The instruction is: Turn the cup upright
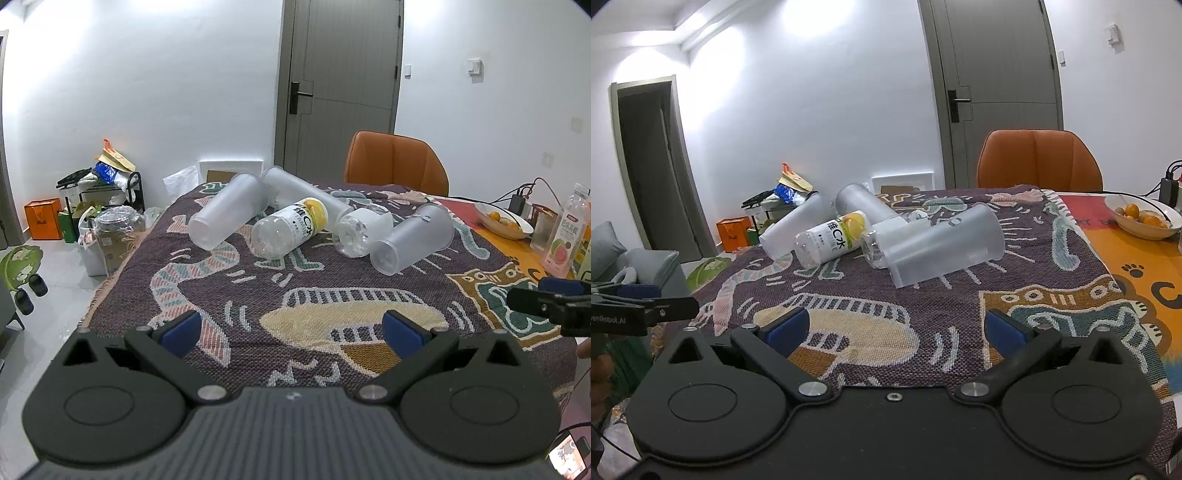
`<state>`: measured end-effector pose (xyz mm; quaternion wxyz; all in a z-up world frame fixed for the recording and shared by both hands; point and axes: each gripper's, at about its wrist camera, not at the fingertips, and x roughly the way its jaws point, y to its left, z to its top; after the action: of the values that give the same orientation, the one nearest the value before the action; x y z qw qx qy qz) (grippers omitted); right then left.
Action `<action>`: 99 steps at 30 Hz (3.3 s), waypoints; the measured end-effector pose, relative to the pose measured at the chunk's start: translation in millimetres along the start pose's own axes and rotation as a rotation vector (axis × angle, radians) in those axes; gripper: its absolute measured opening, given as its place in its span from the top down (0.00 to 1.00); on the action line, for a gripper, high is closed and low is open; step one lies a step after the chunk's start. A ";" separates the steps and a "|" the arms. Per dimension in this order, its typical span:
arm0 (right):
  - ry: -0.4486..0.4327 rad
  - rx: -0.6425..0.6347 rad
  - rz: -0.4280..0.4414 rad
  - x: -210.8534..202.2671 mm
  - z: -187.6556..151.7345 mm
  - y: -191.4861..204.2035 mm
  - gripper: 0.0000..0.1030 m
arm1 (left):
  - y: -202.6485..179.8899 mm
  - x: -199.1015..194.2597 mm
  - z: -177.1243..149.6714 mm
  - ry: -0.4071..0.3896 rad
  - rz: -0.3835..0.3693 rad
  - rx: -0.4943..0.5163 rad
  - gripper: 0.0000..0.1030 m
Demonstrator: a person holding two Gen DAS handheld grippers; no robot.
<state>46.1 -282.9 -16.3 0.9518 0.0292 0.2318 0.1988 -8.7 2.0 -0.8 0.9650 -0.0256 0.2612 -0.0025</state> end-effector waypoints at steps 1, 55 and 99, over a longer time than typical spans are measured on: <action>0.000 -0.001 0.000 0.3 0.3 0.6 0.00 | 0.2 -0.2 -0.5 -0.001 0.000 -0.001 0.00; 0.052 -0.043 0.015 56.5 41.2 1.4 0.00 | 25.4 62.8 38.4 -0.013 -0.039 -0.053 0.00; 0.322 -0.298 0.173 299.4 164.9 46.2 0.10 | 142.8 179.3 96.5 0.028 0.176 -0.432 0.00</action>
<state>347.6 -117.1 8.8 0.8758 -0.1238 0.3454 0.3136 193.5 146.0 -15.2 0.9298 -0.2088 0.2704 0.1371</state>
